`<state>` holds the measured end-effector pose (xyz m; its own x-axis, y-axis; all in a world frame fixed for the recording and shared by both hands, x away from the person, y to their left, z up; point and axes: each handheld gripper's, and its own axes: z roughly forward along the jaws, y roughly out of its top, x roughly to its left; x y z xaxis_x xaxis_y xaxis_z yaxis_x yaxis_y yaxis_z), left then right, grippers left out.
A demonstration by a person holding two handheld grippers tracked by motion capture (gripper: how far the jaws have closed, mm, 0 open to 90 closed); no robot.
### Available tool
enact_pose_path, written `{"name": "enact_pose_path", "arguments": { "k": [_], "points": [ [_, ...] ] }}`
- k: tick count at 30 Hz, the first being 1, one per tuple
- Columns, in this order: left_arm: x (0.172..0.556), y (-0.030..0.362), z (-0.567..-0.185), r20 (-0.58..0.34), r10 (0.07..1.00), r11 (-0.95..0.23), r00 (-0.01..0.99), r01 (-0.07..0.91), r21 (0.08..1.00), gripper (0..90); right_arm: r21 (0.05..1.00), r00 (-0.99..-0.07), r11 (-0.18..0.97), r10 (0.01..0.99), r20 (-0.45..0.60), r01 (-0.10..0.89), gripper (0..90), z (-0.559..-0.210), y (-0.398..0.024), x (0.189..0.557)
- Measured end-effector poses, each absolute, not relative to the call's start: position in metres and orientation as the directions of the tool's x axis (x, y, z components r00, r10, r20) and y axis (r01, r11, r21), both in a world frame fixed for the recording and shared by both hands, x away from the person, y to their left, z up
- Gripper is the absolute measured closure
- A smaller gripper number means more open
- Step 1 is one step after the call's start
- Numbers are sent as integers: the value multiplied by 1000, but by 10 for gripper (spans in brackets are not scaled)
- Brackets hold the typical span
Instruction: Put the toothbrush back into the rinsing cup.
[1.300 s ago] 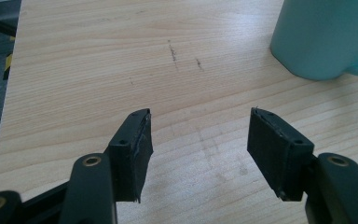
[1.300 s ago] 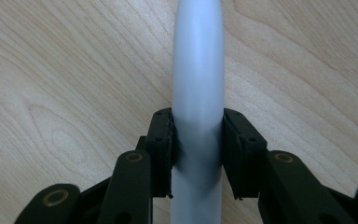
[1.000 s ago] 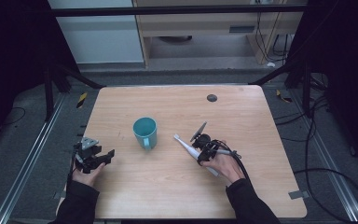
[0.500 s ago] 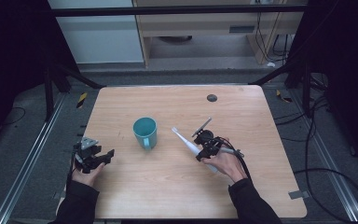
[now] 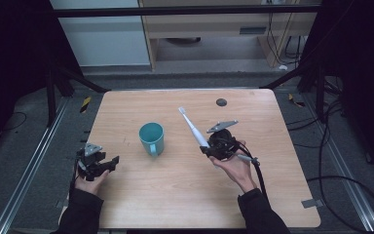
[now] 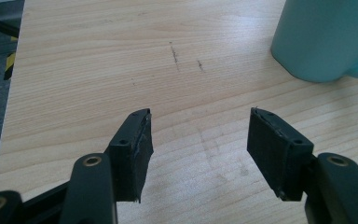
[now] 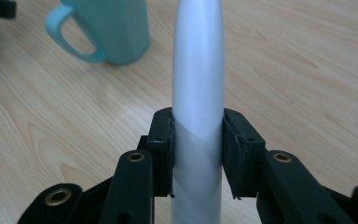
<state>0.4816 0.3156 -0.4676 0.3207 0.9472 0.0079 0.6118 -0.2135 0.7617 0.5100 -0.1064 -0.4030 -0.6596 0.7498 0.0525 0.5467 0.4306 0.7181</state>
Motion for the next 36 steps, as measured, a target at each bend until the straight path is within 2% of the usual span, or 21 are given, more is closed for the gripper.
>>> {"name": "enact_pose_path", "arguments": {
  "k": [13,19,23,36],
  "points": [
    [481,316,-467,7,949,-208,316,608,766,399,870,-656,262,750,89,417,664,-389,-101,506],
    [481,317,-466,5,950,-203,313,604,771,400,918,-612,184,787,76,352,664,-382,-92,507],
    [481,317,-466,5,950,-203,313,603,771,400,939,-573,135,816,76,317,664,-380,-83,509],
    [480,318,-466,6,951,-199,308,599,776,401,964,-484,76,873,59,255,664,-385,-55,522]
  ]
}}
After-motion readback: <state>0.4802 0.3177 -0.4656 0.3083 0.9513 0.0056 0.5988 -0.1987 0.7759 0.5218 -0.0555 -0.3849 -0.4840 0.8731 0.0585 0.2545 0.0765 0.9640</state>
